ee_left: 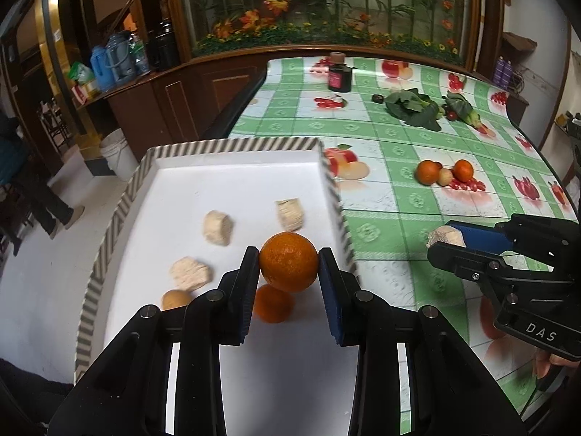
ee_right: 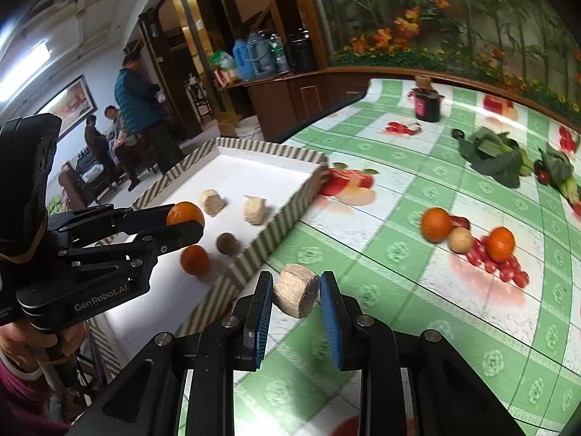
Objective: Organize fruits
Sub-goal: 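Carry the orange and the tan cube over the white tray, then open both tools to drop the orange and tan cube into the tray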
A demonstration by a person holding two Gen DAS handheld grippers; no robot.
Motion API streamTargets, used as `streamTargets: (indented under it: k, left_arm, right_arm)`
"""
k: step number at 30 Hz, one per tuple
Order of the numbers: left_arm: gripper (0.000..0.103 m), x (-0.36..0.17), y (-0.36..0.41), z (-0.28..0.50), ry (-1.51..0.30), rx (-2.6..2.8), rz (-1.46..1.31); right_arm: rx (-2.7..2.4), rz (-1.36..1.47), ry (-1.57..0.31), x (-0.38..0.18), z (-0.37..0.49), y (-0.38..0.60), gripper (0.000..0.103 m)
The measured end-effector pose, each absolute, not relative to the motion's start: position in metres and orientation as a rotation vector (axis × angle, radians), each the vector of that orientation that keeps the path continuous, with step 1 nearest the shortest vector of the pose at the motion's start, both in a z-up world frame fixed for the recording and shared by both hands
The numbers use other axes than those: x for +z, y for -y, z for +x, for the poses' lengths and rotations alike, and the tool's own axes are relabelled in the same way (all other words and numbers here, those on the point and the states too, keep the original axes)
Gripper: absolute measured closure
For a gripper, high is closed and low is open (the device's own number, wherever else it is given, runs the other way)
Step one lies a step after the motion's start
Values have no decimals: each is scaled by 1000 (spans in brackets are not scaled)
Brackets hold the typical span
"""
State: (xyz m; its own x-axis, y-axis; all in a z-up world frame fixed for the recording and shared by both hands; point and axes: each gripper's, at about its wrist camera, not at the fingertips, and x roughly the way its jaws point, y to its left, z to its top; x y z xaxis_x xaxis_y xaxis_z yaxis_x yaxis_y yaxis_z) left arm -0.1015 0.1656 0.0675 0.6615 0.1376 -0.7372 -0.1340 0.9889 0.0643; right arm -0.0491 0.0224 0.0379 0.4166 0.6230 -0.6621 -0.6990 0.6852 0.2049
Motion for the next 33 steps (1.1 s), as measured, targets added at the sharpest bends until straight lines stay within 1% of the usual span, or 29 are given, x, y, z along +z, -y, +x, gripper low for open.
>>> streamTargets:
  k: [12,21,33]
  left_arm:
    - [71,63,-200,-123,-840,204,-33]
    - [71,51,-224,-139,-882,226,-70]
    - [70,35,-225,-142,-925,210,-91]
  right_arm:
    - [891,-161,-773,41,-63,-59,77]
    - [944,-207,-786,38,-70,-86,77]
    - [962,-256,-795,31,-53,-125,77]
